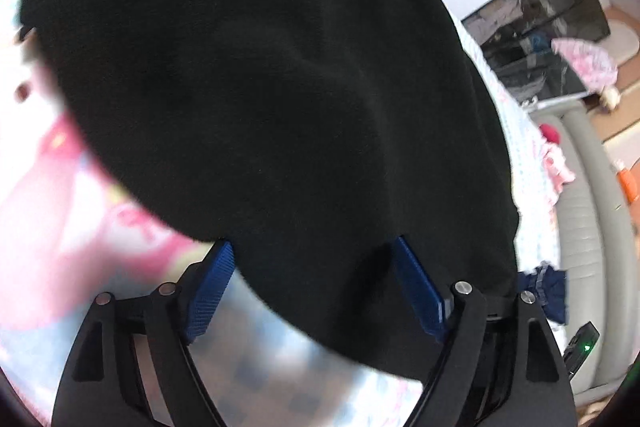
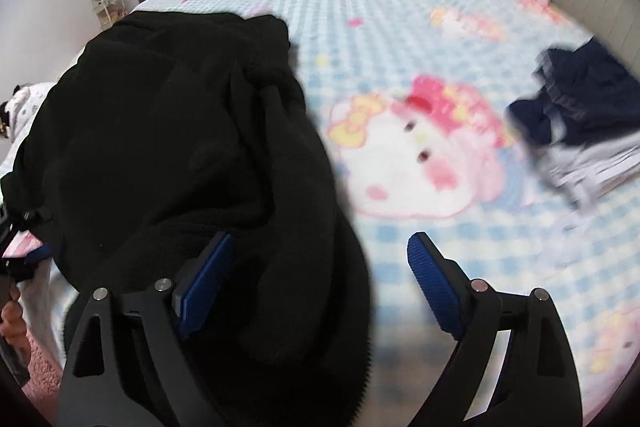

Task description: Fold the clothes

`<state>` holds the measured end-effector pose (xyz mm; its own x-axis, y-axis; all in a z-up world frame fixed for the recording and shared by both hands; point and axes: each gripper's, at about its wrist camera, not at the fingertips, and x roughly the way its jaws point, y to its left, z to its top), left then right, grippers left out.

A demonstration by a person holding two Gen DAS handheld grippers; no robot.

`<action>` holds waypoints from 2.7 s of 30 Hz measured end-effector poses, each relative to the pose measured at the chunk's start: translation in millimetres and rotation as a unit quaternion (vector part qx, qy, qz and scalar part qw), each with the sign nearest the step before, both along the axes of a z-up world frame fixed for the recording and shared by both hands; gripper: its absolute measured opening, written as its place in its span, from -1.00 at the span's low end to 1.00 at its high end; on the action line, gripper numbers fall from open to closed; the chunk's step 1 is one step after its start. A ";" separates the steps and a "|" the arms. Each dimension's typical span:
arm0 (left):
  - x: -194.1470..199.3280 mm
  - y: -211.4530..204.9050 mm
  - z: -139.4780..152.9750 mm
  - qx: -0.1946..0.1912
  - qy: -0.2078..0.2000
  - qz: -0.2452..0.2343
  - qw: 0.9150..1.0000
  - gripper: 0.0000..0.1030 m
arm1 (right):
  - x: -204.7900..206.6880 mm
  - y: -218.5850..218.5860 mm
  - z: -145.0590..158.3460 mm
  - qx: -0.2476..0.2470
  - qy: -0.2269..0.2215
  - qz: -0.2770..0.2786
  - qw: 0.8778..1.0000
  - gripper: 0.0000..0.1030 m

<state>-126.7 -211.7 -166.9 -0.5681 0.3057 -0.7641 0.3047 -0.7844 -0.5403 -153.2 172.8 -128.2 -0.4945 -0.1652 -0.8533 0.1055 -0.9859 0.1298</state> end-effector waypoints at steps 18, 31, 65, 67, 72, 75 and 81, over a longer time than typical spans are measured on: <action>30.1 160.6 51.9 -0.080 0.071 -0.230 0.967 -0.82 | 54.9 52.8 49.2 0.070 0.063 -0.008 0.996 -0.66; 81.6 255.8 78.3 -0.087 0.095 -0.343 0.931 -0.75 | 47.3 126.8 121.6 0.081 0.131 -0.109 0.982 -0.65; -7.9 44.5 20.9 -0.209 0.008 -0.202 0.957 -0.84 | -32.9 43.0 50.4 0.075 0.079 -0.002 0.994 -0.65; 10.4 36.8 36.6 -0.195 0.028 -0.207 0.958 -0.84 | -24.8 52.2 72.2 0.072 0.110 -0.015 0.991 -0.70; 60.8 9.6 66.9 -0.151 0.062 -0.211 0.964 -0.85 | 7.5 85.0 114.7 0.052 0.164 -0.042 0.984 -0.77; 91.2 -5.4 75.8 -0.125 0.071 -0.207 0.968 -0.85 | 26.3 93.2 122.1 0.054 0.167 -0.043 0.984 -0.82; 131.2 -3.3 67.2 -0.081 0.051 -0.199 0.975 -0.85 | 73.6 118.1 148.0 0.084 0.202 -0.079 0.973 -0.90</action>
